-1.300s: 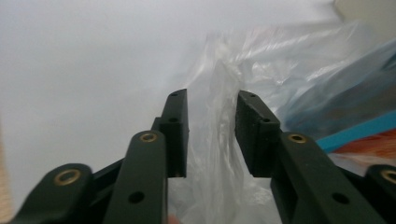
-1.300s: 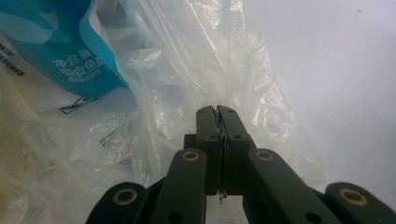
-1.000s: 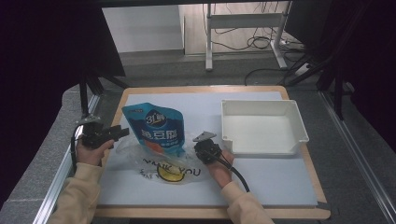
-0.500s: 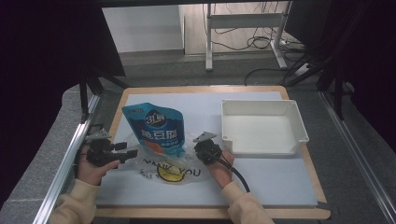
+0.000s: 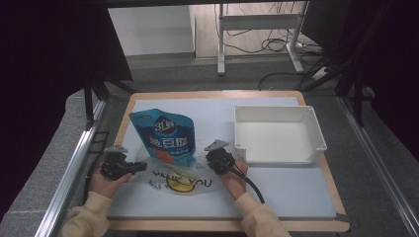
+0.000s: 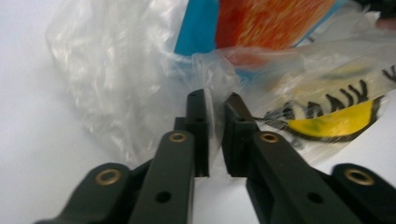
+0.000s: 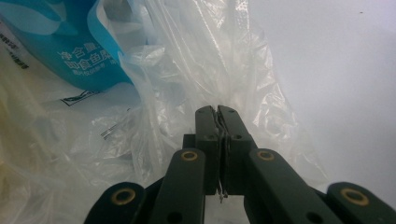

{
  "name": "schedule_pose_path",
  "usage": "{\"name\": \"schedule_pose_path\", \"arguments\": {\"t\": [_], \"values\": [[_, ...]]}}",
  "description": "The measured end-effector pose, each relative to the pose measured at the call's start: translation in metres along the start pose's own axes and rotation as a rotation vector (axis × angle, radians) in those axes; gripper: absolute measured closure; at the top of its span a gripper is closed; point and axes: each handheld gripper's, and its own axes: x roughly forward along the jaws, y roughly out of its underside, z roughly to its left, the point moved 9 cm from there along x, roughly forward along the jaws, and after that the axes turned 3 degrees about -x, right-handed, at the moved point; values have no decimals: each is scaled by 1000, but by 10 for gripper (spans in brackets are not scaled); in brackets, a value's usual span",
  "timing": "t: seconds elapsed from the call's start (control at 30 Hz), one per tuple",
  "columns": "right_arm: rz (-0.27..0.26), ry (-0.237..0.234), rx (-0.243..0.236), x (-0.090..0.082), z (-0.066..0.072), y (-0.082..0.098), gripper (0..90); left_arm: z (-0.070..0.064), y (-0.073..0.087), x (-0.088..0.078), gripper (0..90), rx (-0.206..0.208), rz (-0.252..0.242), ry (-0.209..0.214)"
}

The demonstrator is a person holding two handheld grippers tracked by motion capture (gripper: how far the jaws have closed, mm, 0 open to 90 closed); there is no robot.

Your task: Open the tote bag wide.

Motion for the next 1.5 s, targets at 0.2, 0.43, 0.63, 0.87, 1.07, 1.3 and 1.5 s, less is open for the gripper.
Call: {"name": "schedule_pose_path", "arguments": {"t": [0.2, 0.43, 0.63, 0.87, 1.07, 1.3, 1.5], "values": [[-1, -5, -1, 0, -1, 1, 871, 5, 13, 2, 885, -20, 24, 12], [-4, -5, 6, 0, -1, 1, 870, 9, 34, 5, 887, -30, 75, 17], [-5, -4, 6, 0, -1, 1, 864, 8, 33, 5, 861, -29, 68, 21], [-42, 0, 3, -8, -1, -6, 805, 4, 15, -11, 648, -19, -65, 16], [-109, -22, -2, -26, 4, -18, 676, -11, -7, -40, 460, 8, -209, -2], [-170, -109, 16, -51, 16, -24, 509, -21, -16, -53, 339, 41, -264, -38], [-212, -183, 23, -70, 22, -24, 444, -26, -12, -56, 301, 60, -284, -61]]}}
